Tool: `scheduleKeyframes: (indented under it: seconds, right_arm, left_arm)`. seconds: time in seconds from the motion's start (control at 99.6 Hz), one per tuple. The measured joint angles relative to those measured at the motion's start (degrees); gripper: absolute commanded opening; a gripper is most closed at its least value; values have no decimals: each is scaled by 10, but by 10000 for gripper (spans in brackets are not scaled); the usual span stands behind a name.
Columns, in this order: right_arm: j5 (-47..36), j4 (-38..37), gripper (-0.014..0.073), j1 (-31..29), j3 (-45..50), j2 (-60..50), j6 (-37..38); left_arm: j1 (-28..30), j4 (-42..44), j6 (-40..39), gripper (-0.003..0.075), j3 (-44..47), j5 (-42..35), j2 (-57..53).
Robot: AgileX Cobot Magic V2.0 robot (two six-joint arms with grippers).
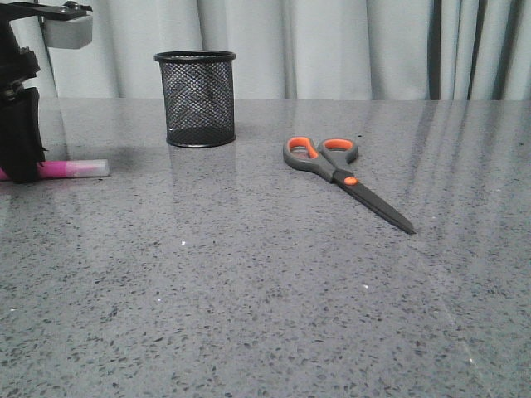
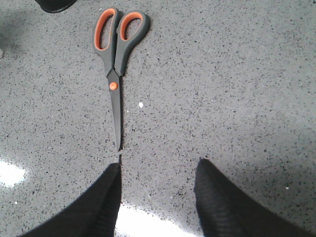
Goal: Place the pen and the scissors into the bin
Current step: 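Lift the pink highlighter with the left gripper and carry it over the mesh cup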
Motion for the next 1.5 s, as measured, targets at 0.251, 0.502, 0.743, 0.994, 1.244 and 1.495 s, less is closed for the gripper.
scheduleKeyframes:
  seconds: [0.251,0.502,0.743,0.994,1.244,1.495]
  right_arm:
    - [0,0,310,0,0,0,0]
    - [-1,0,310,0,0,0,0]
    - [-1,0,310,0,0,0,0]
    - [-1,0,310,0,0,0,0]
    - [-1,0,310,0,0,0,0]
    - [-1,0,310,0,0,0,0]
  left_arm:
    - [0,1,-9,-21,-10,16,0]
    - [0,-27,-30,-21,-52,27,-50]
    - [0,-96,-31,-21,-56,33,-115]
    - [0,-218,-31,-21,-56,-18,-135]
    - [0,-436,-2,-21,-56,-153,-129]
    - [0,-651,96,-21,-56,-186,-72]
